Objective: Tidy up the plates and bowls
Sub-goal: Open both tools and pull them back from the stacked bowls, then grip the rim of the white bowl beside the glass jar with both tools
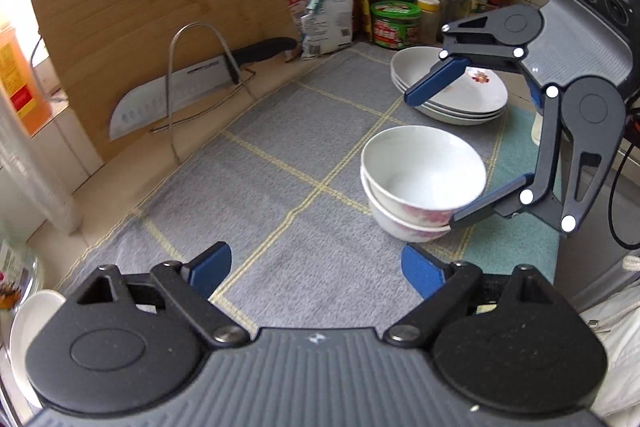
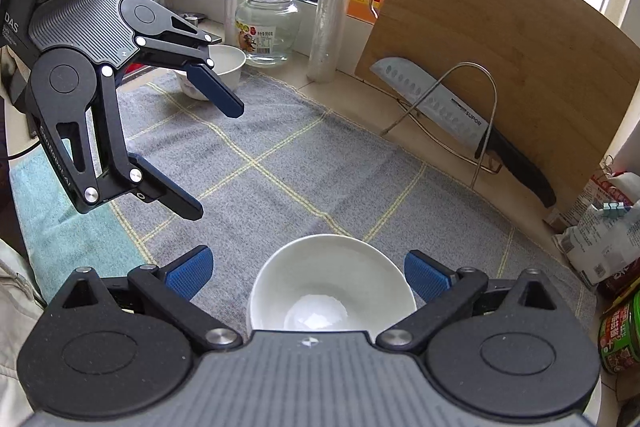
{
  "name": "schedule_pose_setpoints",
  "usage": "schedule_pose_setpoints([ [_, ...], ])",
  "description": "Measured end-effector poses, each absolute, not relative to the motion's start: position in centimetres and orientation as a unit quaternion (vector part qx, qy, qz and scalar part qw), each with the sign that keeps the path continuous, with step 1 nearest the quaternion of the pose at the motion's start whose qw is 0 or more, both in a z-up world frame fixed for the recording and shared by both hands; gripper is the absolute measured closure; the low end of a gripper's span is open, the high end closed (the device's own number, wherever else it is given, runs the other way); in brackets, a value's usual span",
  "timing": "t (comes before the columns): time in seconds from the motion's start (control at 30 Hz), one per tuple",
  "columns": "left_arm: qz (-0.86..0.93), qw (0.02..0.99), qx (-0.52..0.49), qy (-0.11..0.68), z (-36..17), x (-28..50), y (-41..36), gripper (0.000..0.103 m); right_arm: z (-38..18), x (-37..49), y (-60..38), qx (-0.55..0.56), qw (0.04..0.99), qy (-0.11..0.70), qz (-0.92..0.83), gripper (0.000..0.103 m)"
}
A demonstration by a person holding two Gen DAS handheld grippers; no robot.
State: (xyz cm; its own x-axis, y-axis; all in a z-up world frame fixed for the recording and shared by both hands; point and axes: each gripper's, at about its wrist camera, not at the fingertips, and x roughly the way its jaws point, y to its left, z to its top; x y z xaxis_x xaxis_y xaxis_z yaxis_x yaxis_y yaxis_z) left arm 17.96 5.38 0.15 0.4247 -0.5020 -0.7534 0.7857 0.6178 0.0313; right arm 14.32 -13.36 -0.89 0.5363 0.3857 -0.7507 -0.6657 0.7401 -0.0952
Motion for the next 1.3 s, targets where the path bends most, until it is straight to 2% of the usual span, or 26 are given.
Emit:
schedule_pose_setpoints([
  [0.47,-0.347,0.834,0.208,0.376,-1.1,18.9,20.9,0.011,-0.9,16.0,0.2,-0.200,0.858,0.374,0.290,0.000],
  [0.7,-0.342,0.832,0.220,0.376,-1.5,22.0,26.5,0.011,-1.3,17.6,6.6,-0.219,0.856,0.374,0.282,0.000],
  [1.3,-0.368,0.804,0.252,0.393,-5.4,28.6,27.1,0.012,-5.7,26.5,13.2,-0.255,0.805,0.397,0.359,0.000],
])
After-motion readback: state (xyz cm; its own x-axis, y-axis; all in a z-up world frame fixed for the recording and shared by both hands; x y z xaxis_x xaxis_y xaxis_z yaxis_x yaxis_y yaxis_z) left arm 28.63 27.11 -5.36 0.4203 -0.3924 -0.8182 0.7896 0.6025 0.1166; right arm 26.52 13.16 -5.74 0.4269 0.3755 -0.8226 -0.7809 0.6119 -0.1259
